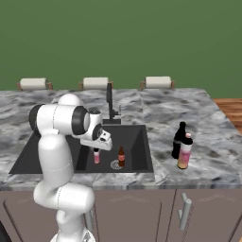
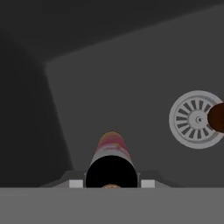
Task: Place the large bottle from the dining counter next to the other large bottle outside the sink, and place the small bottle from the dining counter next to the other small bottle inside the sink.
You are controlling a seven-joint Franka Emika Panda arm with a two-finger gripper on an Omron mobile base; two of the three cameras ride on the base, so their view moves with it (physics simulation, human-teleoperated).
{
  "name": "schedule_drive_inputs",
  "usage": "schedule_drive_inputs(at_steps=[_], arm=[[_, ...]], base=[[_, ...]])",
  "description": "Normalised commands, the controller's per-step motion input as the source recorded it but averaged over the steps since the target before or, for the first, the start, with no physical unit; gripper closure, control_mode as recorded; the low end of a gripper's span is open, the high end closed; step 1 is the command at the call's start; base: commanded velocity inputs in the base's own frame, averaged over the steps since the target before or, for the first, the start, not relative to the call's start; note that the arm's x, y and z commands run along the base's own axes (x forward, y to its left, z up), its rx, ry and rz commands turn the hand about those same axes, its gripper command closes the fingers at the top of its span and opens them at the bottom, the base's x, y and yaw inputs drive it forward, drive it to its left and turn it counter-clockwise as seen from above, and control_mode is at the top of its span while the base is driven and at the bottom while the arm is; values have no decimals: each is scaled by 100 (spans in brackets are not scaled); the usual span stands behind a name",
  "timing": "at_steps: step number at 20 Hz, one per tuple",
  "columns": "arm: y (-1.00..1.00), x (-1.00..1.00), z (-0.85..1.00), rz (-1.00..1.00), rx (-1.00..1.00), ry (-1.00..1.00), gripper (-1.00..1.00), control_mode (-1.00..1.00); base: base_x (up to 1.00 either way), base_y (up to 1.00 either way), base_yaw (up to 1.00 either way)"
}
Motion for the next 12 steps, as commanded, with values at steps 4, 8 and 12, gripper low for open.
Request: schedule_drive_inputs(at_steps=[4,8,12], arm=[[-6,-11,-10,-2,0,5,100,-100],[-14,0,-8,0,0,0,100,-100],[-28,0,0,-1,0,0,100,-100]], base=[[0,0,0],[0,0,0],[0,0,0]])
